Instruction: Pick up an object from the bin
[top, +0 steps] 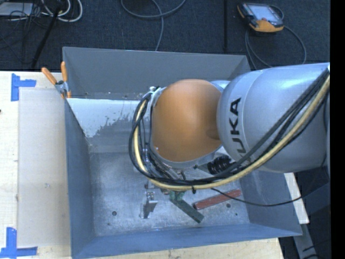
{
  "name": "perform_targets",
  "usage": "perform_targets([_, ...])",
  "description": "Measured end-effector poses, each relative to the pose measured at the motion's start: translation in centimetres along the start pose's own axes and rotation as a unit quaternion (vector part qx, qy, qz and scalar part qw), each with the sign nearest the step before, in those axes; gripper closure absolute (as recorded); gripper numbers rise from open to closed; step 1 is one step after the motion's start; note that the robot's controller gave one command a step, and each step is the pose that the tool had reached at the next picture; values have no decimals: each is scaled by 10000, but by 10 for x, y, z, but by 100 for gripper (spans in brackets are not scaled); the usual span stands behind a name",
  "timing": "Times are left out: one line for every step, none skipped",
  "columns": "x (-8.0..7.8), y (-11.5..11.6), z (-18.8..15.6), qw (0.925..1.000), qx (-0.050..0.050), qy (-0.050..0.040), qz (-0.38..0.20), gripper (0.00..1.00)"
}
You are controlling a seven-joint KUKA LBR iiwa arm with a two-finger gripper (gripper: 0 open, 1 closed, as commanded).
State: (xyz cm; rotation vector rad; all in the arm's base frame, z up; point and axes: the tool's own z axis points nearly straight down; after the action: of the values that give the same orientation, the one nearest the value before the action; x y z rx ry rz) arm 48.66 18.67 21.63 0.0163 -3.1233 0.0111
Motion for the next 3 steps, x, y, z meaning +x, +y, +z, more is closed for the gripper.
perform_targets([-22,-18,-2,9998,-58,-168,-19,0])
perform_targets([-36,-57,56,9987,-33,-99,-509,0])
perform_targets([2,-88,132,9996,-35,-102,-249,0])
